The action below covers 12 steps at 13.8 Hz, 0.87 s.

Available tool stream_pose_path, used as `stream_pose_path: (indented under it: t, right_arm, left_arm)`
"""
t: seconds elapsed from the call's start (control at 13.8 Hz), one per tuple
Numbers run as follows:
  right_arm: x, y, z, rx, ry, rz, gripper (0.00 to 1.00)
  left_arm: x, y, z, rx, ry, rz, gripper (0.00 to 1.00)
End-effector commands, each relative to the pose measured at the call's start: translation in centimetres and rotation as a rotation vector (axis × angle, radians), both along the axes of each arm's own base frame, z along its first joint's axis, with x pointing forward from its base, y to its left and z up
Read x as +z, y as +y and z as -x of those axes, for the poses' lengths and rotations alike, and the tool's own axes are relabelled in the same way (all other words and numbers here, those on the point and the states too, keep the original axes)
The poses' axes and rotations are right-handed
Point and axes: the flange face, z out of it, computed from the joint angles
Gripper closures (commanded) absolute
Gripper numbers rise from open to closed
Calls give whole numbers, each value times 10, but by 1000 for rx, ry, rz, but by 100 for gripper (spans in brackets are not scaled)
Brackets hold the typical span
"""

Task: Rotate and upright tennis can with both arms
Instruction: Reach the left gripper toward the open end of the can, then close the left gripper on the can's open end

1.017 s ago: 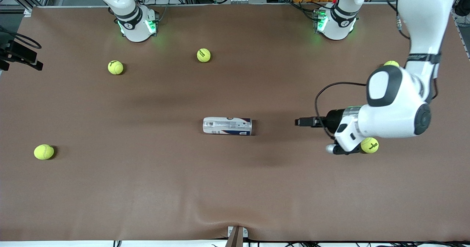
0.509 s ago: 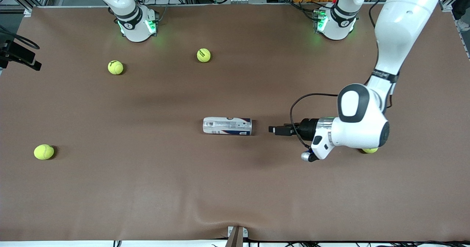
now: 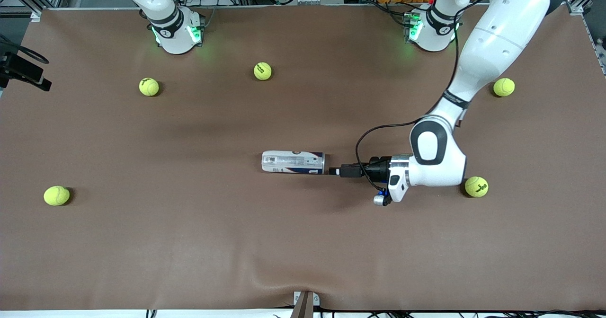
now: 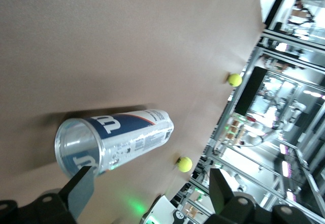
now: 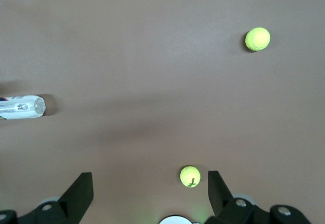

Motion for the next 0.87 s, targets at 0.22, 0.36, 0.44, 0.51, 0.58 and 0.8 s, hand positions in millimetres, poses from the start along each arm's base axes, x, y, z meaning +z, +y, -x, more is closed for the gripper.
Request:
stream_pose_path:
  t: [0.22, 0.36, 0.44, 0.51, 0.58, 0.8]
  right_arm:
    - [6, -4, 0, -16, -2, -5, 0]
    - [6, -5, 0, -15, -5, -3, 0]
    - [6, -6, 0, -17, -7, -3, 0]
    - [5, -7, -1, -19, -8, -1, 0]
    - [6, -7, -1, -19, -10, -1, 0]
    - [5, -6, -1, -17, -9, 14, 0]
  left_arm:
    - [-59, -1, 17, 63, -98, 138, 0]
    - [-77, -2, 22, 83, -119, 167, 0]
    - [-80, -3, 23, 94, -126, 177, 0]
    - [-85, -6, 26, 105, -120, 188, 0]
    - [-85, -13, 29, 107, -126, 198, 0]
    - [-94, -18, 36, 89, -163, 205, 6]
